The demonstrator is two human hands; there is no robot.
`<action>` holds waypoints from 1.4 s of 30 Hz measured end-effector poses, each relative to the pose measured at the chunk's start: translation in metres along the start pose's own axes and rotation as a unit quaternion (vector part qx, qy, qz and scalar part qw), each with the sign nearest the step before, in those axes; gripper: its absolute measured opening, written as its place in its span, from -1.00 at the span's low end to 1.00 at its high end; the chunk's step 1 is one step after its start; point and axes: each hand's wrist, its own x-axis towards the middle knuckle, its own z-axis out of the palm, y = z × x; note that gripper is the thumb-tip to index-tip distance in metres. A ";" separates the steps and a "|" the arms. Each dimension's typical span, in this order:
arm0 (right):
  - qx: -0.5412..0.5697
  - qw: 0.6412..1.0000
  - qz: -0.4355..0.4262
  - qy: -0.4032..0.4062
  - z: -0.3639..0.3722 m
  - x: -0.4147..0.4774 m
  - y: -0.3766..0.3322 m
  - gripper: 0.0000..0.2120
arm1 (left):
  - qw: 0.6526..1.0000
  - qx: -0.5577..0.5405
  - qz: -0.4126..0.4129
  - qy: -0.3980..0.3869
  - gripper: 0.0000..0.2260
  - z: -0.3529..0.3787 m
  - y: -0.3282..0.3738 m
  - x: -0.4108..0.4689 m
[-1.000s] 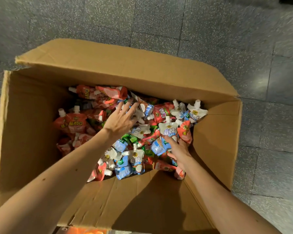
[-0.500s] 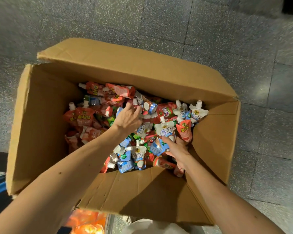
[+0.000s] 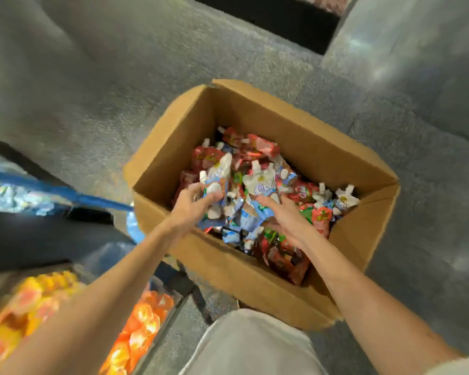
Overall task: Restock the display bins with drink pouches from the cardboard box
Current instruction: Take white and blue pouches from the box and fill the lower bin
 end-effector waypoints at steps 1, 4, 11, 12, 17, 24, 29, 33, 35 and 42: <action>-0.018 0.999 -0.026 -0.022 0.020 -0.020 -0.004 -0.77 | 0.998 -0.057 0.012 0.019 -0.84 -0.013 0.001 -0.027; -0.078 0.990 -0.085 -0.077 0.081 -0.074 -0.014 -0.85 | 0.980 -0.192 0.037 0.042 -0.87 -0.055 -0.004 -0.105; -0.158 0.936 -0.185 -0.253 0.243 -0.236 -0.002 -0.86 | 0.915 -0.369 0.140 0.084 -0.72 -0.171 -0.037 -0.337; -0.163 0.926 -0.198 -0.277 0.268 -0.261 0.002 -0.85 | 0.909 -0.371 0.157 0.104 -0.75 -0.186 -0.043 -0.370; -0.180 0.869 -0.254 -0.384 0.382 -0.376 0.031 -0.88 | 0.870 -0.357 0.226 0.254 -0.36 -0.244 -0.069 -0.511; -0.224 0.786 -0.312 -0.484 0.470 -0.481 0.061 -0.71 | 0.828 -0.369 0.269 0.325 -0.51 -0.293 -0.090 -0.639; -0.255 0.751 -0.322 -0.516 0.519 -0.496 0.090 -0.52 | 0.810 -0.400 0.260 0.342 -0.57 -0.317 -0.113 -0.663; -0.324 0.763 -0.261 -0.495 0.545 -0.468 0.130 -0.40 | 0.796 -0.433 0.199 0.373 -0.57 -0.342 -0.147 -0.651; -0.364 0.765 -0.248 -0.469 0.556 -0.454 0.139 -0.52 | 0.802 -0.446 0.156 0.365 -0.66 -0.345 -0.162 -0.641; -0.387 0.800 -0.189 -0.417 0.576 -0.421 0.137 -0.64 | 0.793 -0.489 0.115 0.344 -0.67 -0.376 -0.189 -0.606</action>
